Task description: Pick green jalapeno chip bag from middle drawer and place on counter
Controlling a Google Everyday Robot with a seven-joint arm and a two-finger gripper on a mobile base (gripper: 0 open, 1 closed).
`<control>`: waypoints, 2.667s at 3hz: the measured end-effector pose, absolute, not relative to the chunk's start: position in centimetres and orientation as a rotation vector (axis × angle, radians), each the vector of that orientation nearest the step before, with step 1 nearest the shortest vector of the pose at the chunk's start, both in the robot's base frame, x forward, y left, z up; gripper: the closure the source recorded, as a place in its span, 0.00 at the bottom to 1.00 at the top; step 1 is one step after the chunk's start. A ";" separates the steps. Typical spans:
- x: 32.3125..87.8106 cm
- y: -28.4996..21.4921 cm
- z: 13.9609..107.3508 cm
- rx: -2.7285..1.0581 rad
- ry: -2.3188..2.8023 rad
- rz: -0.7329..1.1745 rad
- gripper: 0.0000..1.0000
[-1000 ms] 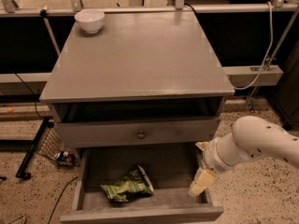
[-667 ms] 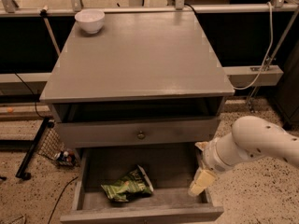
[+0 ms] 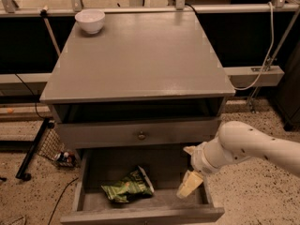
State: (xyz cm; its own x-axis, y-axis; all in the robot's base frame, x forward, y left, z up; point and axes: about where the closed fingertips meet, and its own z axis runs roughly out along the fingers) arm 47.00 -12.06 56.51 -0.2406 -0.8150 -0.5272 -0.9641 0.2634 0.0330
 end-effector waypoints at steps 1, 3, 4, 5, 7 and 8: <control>47.3 -10.0 53.5 -1.603 2.124 0.584 0.00; 49.2 -8.6 49.2 -1.592 2.114 0.616 0.00; 50.2 -7.6 47.1 -1.593 2.088 0.625 0.00; 50.9 -5.3 44.5 -1.611 2.042 0.659 0.00; 51.0 -1.7 42.2 -1.581 1.911 0.737 0.00; 51.6 -0.7 40.5 -1.593 1.908 0.747 0.00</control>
Offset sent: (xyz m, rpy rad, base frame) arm 0.0033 0.0188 -0.0254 0.0437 0.0296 0.0104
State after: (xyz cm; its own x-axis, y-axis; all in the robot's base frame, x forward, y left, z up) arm 51.58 -0.71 40.54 -0.1557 -0.6872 -0.7096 -0.9863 0.1475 0.0735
